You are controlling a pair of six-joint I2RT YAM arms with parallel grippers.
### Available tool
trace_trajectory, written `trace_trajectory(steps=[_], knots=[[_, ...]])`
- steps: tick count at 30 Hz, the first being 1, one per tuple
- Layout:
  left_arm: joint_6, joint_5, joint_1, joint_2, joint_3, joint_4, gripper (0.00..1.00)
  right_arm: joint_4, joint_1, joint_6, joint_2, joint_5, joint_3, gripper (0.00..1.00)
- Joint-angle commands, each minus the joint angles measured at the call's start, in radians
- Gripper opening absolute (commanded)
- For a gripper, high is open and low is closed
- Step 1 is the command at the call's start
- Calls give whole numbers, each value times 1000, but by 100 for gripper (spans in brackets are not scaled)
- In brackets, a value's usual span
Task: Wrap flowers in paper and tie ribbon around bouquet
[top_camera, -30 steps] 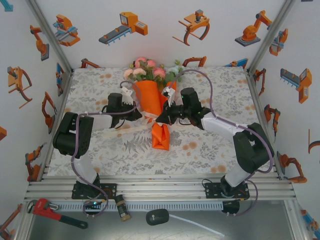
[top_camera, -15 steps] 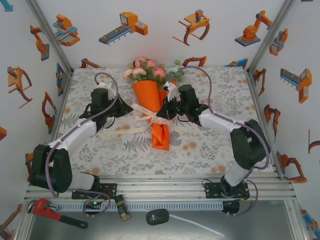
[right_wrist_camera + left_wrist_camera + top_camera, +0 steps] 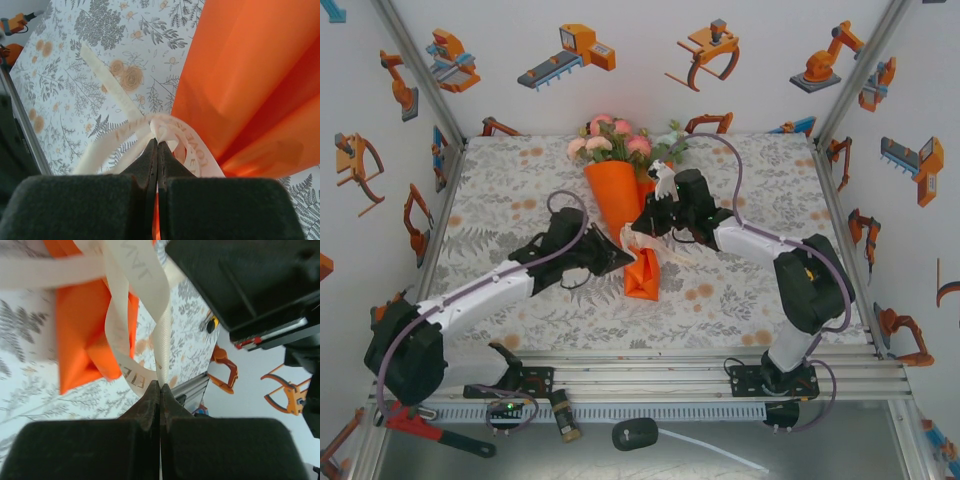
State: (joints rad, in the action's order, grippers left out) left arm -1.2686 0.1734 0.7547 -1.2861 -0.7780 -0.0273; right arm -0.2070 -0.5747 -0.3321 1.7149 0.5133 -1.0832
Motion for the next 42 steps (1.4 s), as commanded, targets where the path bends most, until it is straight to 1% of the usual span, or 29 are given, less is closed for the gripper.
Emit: trace_trajectory(steps=[1, 4, 7, 10, 12, 13, 16, 17, 25, 30, 33, 35, 36, 37, 38, 40, 42], knots=[[-121, -90, 77, -77, -65, 66, 0, -22, 2, -30, 1, -32, -27, 0], [-94, -68, 132, -167, -125, 133, 0, -9, 7, -33, -8, -41, -18, 0], [-39, -98, 154, -228, -176, 116, 0, -23, 9, -37, -19, -40, -2, 0], [51, -210, 167, -243, -192, 80, 0, -24, 10, -36, -27, -38, 6, 0], [94, -235, 173, -266, -206, 65, 1, -24, 12, -36, -26, -36, 11, 0], [103, -232, 175, -277, -211, 67, 6, -25, 13, -35, -25, -33, 10, 0], [100, -208, 175, -308, -211, 78, 24, -28, 18, -37, -20, -26, 7, 0], [103, -208, 174, -308, -211, 77, 29, -29, 18, -39, -20, -24, 7, 0], [182, -287, 175, -224, -204, 21, 42, -32, 24, -37, -15, -12, 8, 0], [264, -346, 176, -129, -195, -16, 47, -32, 26, -25, -20, 1, 12, 0], [302, -454, 172, -18, -181, -75, 47, -50, 26, 4, -23, 70, 21, 0], [294, -530, 136, 60, -166, -159, 48, -85, 24, 31, -32, 140, 46, 0], [274, -530, 104, 86, -161, -199, 48, -103, 23, 43, -36, 167, 59, 0], [256, -494, 51, 107, -153, -231, 48, -119, 21, 56, -41, 197, 76, 0], [242, -429, -6, 118, -143, -242, 48, -136, 19, 67, -47, 220, 96, 0], [233, -308, -89, 113, -142, -255, 48, -171, 15, 87, -58, 269, 132, 0], [233, -215, -134, 81, -161, -281, 50, -206, 8, 118, -70, 300, 168, 0]])
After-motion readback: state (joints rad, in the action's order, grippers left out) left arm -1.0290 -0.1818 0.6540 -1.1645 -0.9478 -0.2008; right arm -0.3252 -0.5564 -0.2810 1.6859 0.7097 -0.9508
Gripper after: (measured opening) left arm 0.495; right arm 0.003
